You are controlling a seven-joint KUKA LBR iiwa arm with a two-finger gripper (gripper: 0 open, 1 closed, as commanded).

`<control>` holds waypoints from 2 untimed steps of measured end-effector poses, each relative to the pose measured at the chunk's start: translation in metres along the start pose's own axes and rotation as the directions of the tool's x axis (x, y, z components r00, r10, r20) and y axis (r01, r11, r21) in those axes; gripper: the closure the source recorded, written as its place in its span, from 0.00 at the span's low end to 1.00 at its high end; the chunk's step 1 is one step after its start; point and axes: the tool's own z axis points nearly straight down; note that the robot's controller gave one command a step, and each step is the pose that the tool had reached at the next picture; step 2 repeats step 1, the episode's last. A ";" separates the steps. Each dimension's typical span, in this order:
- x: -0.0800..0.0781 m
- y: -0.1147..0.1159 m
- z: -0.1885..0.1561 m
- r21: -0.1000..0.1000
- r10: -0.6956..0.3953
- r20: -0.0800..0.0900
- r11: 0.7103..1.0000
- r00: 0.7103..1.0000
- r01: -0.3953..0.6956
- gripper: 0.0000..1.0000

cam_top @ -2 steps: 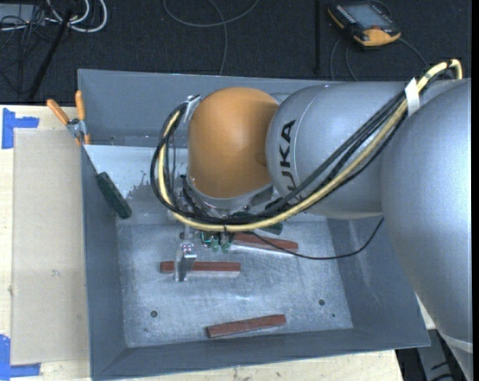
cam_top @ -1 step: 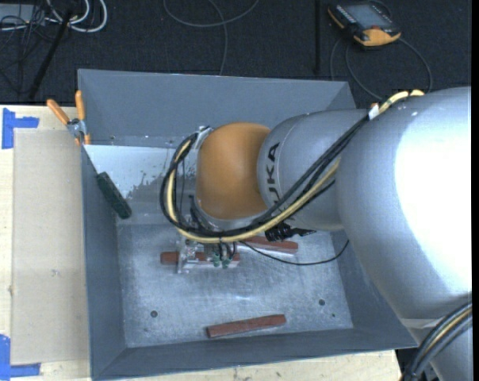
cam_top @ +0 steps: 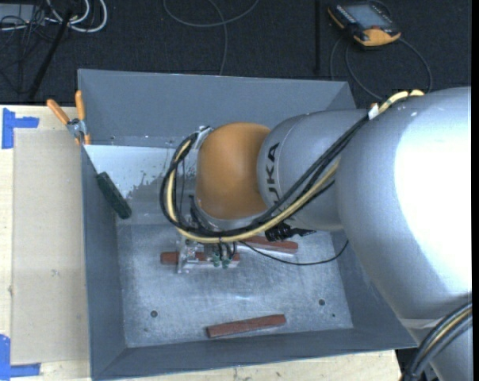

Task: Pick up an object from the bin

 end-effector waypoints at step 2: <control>-0.003 0.016 -0.135 0.004 0.007 -0.007 1.000 1.000 -0.007 1.00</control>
Offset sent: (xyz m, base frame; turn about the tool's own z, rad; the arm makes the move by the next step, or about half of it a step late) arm 0.0000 0.0000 0.0000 0.0000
